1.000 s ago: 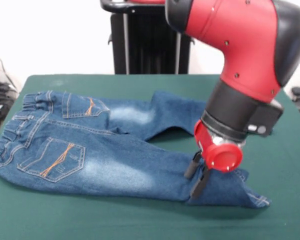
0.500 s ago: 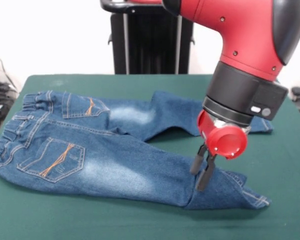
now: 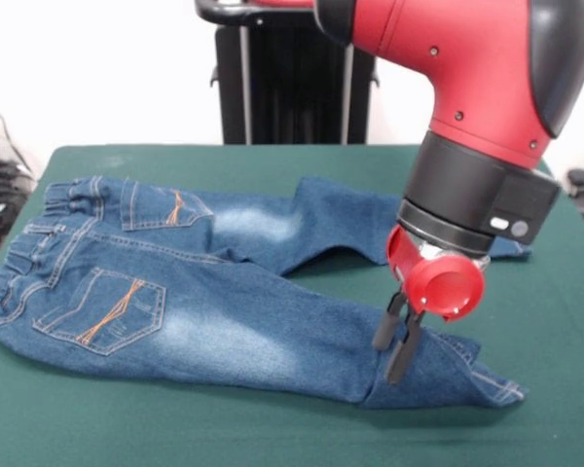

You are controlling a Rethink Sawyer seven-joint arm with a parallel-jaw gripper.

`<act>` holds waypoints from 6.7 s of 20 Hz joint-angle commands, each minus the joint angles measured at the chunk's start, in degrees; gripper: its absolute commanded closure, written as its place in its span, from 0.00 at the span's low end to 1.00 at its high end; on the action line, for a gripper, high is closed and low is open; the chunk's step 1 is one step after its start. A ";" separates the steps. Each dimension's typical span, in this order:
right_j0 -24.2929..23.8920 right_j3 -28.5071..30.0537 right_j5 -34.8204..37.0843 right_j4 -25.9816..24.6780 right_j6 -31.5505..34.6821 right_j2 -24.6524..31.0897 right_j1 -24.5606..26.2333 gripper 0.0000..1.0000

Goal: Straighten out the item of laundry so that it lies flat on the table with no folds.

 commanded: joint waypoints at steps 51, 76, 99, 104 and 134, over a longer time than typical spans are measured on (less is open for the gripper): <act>-3.03 17.14 -7.75 -7.88 7.75 16.46 -5.73 0.00; -3.31 14.60 -5.98 -5.91 5.60 14.62 -4.61 0.00; -4.31 16.50 -7.56 -6.73 4.88 16.19 -6.06 1.00; -6.03 26.19 -9.19 -10.13 2.34 20.13 -13.01 1.00; -16.00 38.79 -17.72 -25.35 -1.84 27.30 -19.87 1.00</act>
